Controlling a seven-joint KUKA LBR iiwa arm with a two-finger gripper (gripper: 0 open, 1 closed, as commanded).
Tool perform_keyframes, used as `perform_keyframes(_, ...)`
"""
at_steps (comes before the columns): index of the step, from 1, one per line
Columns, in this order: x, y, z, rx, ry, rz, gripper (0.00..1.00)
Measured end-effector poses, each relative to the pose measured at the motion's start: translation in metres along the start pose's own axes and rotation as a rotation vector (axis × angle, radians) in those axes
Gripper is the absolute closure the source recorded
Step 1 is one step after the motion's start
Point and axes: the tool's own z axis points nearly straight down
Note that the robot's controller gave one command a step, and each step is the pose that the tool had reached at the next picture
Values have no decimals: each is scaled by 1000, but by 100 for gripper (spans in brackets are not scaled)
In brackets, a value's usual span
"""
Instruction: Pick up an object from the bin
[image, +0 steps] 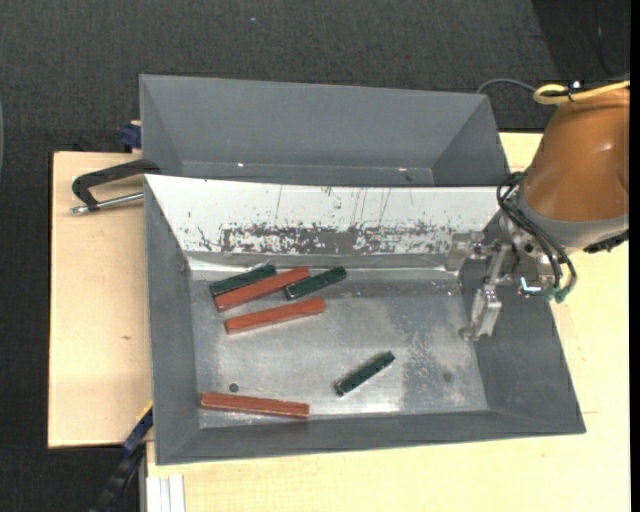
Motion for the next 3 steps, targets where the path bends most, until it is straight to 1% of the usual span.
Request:
perform_keyframes(1, -2, 0, -4, 2, -8, -1, 0)
perform_keyframes(2, 3, 8, 26, 2, -12, -85, 0)
perform_keyframes(3, 14, 29, 85, 2, -11, -209, 0)
